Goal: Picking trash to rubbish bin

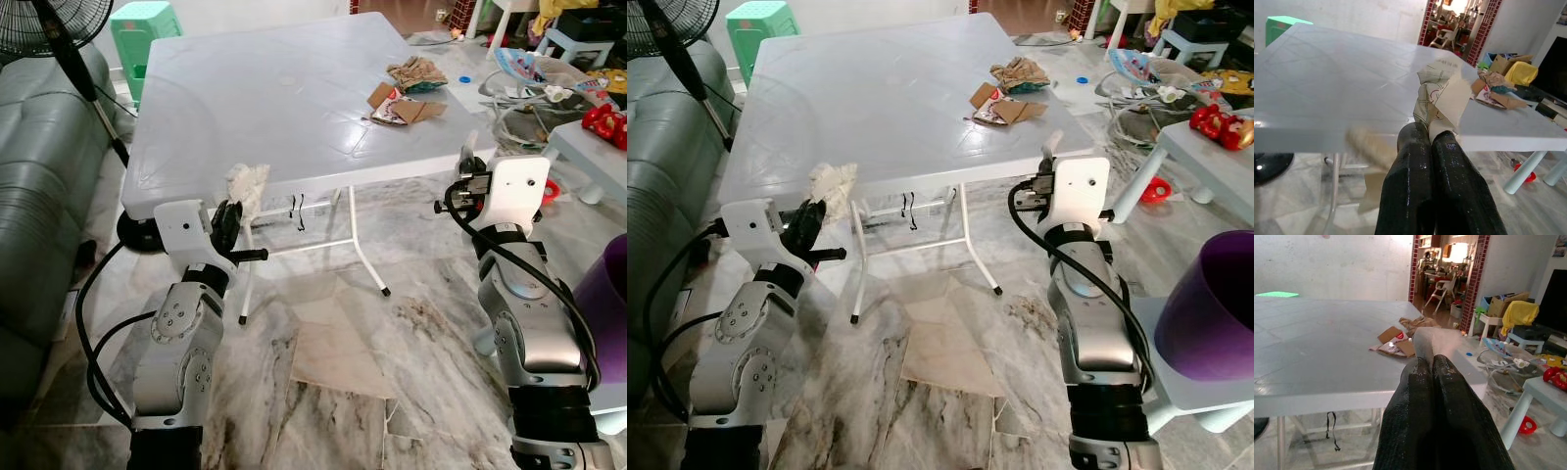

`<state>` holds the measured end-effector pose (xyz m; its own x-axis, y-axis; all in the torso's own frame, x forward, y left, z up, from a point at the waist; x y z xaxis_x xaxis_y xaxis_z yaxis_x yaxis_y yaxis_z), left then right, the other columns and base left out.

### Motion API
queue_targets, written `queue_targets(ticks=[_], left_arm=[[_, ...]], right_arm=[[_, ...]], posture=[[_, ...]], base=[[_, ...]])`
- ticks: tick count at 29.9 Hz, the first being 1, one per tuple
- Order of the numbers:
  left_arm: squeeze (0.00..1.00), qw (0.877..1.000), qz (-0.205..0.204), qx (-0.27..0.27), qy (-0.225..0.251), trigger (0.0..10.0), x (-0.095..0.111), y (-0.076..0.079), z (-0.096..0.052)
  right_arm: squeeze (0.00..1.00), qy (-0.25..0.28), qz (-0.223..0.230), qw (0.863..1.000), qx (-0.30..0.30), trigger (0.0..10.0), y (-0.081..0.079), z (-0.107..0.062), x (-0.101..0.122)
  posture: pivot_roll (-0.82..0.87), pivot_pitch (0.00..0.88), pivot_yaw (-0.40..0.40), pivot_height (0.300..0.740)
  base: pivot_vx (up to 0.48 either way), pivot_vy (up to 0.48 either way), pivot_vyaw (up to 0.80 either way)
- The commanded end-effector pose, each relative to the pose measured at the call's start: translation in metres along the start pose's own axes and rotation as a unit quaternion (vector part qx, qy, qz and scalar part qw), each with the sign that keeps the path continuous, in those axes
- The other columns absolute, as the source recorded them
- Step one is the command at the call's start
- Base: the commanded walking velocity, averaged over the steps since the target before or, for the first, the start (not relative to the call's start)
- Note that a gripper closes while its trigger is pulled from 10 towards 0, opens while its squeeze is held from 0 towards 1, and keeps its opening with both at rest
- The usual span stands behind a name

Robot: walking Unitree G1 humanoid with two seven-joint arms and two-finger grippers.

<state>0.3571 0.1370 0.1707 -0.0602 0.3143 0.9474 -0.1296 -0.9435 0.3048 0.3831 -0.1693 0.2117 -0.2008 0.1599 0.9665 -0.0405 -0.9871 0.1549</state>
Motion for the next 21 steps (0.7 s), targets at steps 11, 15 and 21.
queue_targets(ticks=[11,15,21], left_arm=[[0.0,1.0,-0.001,-0.012,0.006,10.0,0.0031,0.0022,-0.0017],[0.0,1.0,0.002,-0.014,0.005,10.0,0.0027,0.0023,-0.0018],[0.0,1.0,0.001,-0.019,0.004,10.0,0.0021,0.0049,-0.0026]], right_arm=[[0.0,0.001,0.003,1.0,-0.001,10.0,-0.0013,-0.0002,0.0014],[0.0,0.0,0.003,1.0,-0.001,10.0,-0.0012,-0.0005,0.0003],[0.0,0.0,0.004,1.0,-0.001,10.0,-0.0012,-0.0006,0.0005]], posture=[[-0.07,0.075,0.007,0.74],[-0.07,0.076,0.008,0.74],[-0.07,0.077,0.008,0.74]], base=[[0.256,0.0,-0.8],[0.0,0.0,-0.8],[0.0,0.0,-0.8]])
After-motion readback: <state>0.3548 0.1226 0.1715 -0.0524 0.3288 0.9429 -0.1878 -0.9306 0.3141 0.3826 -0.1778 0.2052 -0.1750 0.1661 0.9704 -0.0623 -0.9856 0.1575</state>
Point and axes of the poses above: a point about 5 cm out from each wrist's last joint towards the gripper, its own z axis pointing out of the wrist towards the gripper, its own x axis along the axis of the wrist's last joint, y = z × x, the point moved 6 cm from there along z, pointing out of the wrist towards the gripper, and after that the axes turned 4 degrees about -z, right-handed, at the moved point
